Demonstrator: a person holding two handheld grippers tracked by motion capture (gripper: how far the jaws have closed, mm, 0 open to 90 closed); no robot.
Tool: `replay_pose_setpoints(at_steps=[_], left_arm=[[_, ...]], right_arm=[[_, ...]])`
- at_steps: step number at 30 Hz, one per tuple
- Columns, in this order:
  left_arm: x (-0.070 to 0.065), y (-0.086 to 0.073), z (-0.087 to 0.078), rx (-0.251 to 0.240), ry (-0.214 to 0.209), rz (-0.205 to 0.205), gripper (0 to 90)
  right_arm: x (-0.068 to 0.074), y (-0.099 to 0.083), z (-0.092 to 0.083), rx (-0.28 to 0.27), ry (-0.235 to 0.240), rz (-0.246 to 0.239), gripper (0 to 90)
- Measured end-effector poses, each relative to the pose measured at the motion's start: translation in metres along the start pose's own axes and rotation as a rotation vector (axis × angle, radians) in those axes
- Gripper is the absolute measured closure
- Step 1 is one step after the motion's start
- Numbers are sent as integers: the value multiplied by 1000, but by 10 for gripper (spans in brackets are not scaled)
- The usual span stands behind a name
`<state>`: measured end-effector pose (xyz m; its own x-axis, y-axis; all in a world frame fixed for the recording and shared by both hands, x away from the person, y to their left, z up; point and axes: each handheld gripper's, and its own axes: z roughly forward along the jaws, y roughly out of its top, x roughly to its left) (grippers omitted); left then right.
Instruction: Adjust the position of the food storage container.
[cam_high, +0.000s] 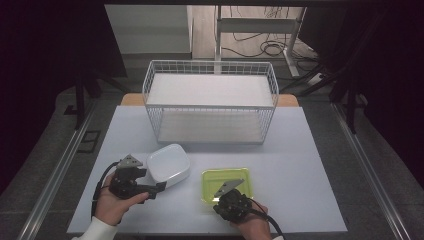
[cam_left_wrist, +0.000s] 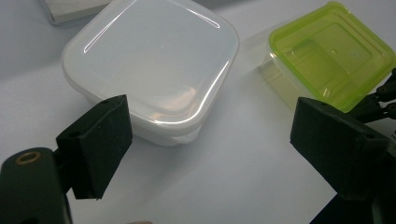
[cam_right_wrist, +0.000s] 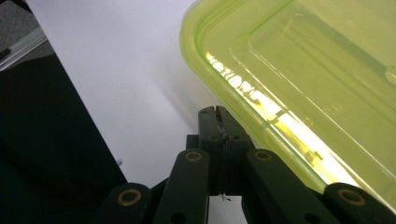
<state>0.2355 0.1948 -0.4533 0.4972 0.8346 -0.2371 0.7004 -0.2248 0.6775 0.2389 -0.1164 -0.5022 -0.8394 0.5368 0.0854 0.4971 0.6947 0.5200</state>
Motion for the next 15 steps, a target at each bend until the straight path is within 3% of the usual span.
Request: replay_pose_setpoints(at_steps=[10,15], left_arm=[[0,-1,-2,-5,-3,-5,127],[-1,-1,-4,-21,-13,-17,130]], right_arm=[[3,2,3,-2,-5,4,893],[8,2,-15,-43,22,-16,892]])
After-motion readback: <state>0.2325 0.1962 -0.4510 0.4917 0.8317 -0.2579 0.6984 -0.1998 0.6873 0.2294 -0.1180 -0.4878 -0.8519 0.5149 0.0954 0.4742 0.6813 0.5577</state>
